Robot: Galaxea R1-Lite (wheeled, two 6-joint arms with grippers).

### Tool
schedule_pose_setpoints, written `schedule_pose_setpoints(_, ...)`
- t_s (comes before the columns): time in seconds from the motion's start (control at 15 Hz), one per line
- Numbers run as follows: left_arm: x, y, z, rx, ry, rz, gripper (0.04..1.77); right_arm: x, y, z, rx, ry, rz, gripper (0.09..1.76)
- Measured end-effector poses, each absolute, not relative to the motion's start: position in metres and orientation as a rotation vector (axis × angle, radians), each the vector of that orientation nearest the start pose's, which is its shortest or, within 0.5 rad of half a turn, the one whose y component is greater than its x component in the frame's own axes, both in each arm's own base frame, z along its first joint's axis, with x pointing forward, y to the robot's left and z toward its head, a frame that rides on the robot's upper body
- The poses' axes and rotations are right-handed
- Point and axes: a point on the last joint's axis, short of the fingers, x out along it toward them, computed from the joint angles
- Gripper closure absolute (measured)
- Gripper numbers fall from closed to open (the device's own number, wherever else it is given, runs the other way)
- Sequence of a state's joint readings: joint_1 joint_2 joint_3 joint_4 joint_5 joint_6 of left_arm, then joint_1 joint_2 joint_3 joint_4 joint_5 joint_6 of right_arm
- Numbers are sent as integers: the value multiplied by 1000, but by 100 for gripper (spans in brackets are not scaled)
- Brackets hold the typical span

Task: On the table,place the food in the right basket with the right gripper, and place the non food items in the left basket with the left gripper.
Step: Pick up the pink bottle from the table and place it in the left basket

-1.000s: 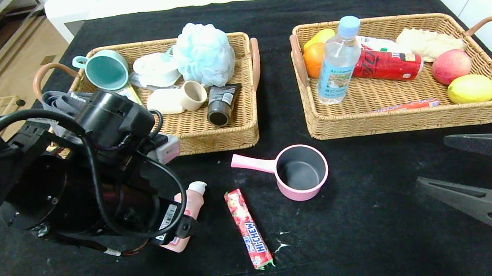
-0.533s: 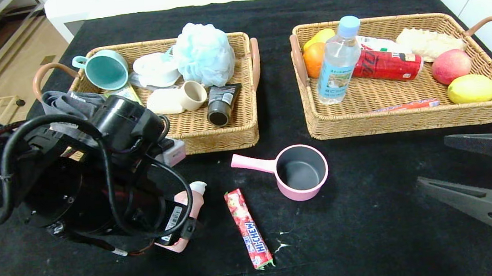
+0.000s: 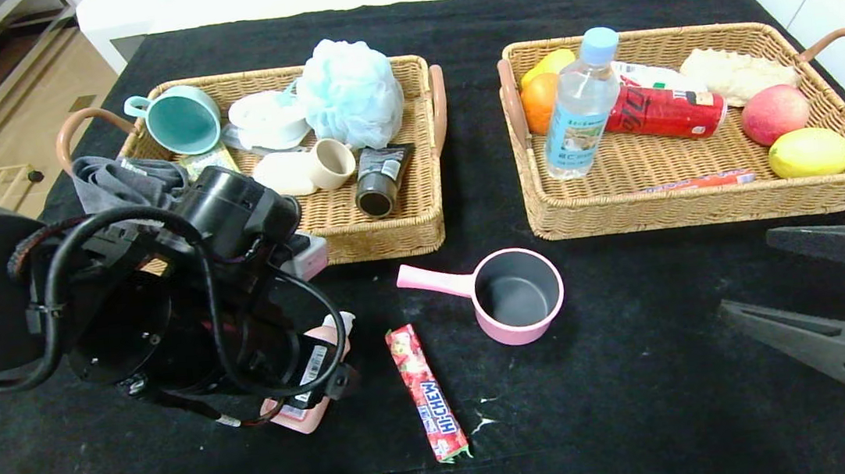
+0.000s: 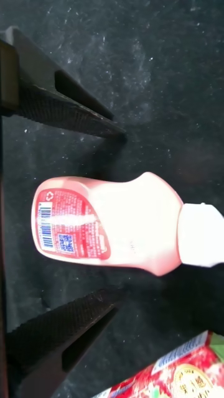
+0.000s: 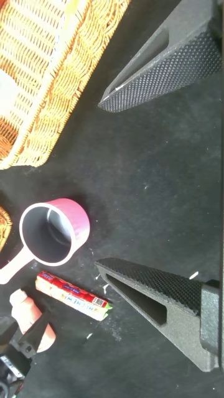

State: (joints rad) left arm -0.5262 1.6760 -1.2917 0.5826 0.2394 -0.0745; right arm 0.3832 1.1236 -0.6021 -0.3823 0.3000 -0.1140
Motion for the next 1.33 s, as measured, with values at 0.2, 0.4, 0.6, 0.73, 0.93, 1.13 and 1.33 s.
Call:
schedule_pose_setpoints(0.2, 245, -136, 218, 295, 910, -228, 9, 146, 66, 235, -115, 100, 688, 14)
schedule_pose_setpoints(0.4, 246, -136, 217, 295, 912, -225, 9, 146, 66, 236, -115, 98, 688, 14)
schedule_pose_setpoints(0.6, 248, -136, 217, 294, 911, -223, 53, 146, 66, 236, -115, 99, 688, 14)
schedule_pose_setpoints(0.73, 248, -136, 218, 293, 910, -225, 80, 146, 66, 235, -115, 100, 688, 14)
schedule_pose_setpoints(0.93, 250, -137, 216, 296, 913, -225, 98, 145, 66, 235, -115, 102, 688, 14)
schedule_pose_setpoints(1.13, 251, -138, 216, 296, 915, -223, 98, 146, 66, 234, -115, 104, 688, 14)
schedule_pose_setpoints(1.33, 252, -138, 215, 295, 916, -225, 98, 146, 66, 234, -115, 106, 688, 14)
